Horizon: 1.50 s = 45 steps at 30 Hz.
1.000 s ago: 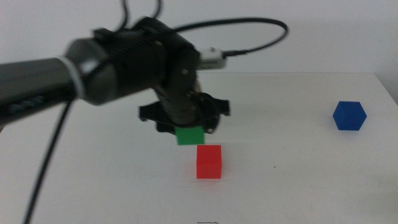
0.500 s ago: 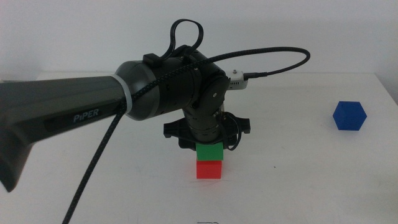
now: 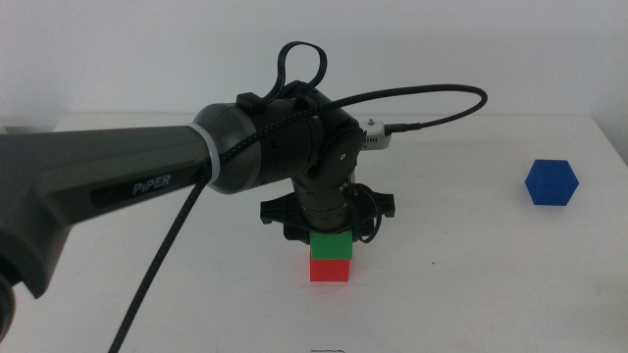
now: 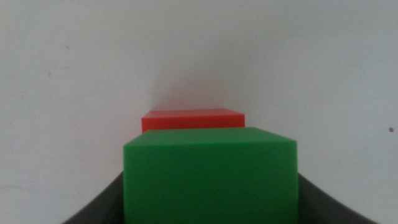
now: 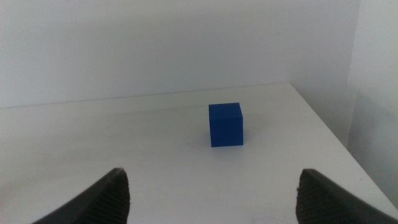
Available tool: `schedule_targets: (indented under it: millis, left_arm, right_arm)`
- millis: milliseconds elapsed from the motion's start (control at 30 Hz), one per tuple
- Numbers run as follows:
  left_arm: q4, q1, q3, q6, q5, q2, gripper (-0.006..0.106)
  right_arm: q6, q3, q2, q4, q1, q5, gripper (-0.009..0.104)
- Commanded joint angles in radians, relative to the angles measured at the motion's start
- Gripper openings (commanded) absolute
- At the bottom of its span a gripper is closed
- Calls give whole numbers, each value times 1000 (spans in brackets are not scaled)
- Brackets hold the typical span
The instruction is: Stack red cubes first, then green, then blue cubes in a specific spot.
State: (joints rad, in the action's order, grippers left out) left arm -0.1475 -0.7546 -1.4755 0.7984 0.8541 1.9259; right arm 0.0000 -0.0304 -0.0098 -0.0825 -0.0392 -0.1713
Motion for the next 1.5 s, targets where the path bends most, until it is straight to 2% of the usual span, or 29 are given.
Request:
schedule_targets:
  millis: [0,133,333,433,667,867,900,1000,1033,1100,1133,1267,1467]
  left_arm:
    - [-18,-5,-29,21,-29,-54,-1]
    - [-52,-5,-29,57,-28,-54,-1]
    - [-50,-5,-29,66,-29,-54,-1]
    - [-15,-5,-29,66,-28,-45,-1]
    - [-20,-5,-29,66,-28,-39,-1]
    - [-42,-5,-29,67,-28,-39,13]
    - [-45,-5,-29,67,-28,-39,27]
    - [-50,-5,-29,67,-29,-39,52]
    - [-50,-5,-29,67,-36,-39,67]
    - [-50,-5,-29,66,-44,-39,75]
    - [-50,-5,-29,65,-51,-39,83]
    - [-50,-5,-29,61,-53,-39,92]
    - [-50,-5,-38,-8,-43,-86,92]
  right_arm:
    - [-13,19,-22,6,-3,80,94]
    - [-13,19,-22,6,-3,80,94]
    - [-13,19,-22,6,-3,80,94]
    - [-13,19,-22,6,-3,80,94]
    - [-13,19,-22,6,-3,80,94]
    - [-13,19,-22,6,-3,80,94]
    - [-13,19,-22,6,-3,80,94]
    - [-13,19,-22,6,-3,80,94]
    - [-13,19,-22,6,-3,80,94]
    - [-13,19,-22,6,-3,80,94]
    - [-13,19,-22,6,-3,80,94]
    - [-13,19,-22,6,-3,80,94]
    - [-13,19,-22,6,-3,80,94]
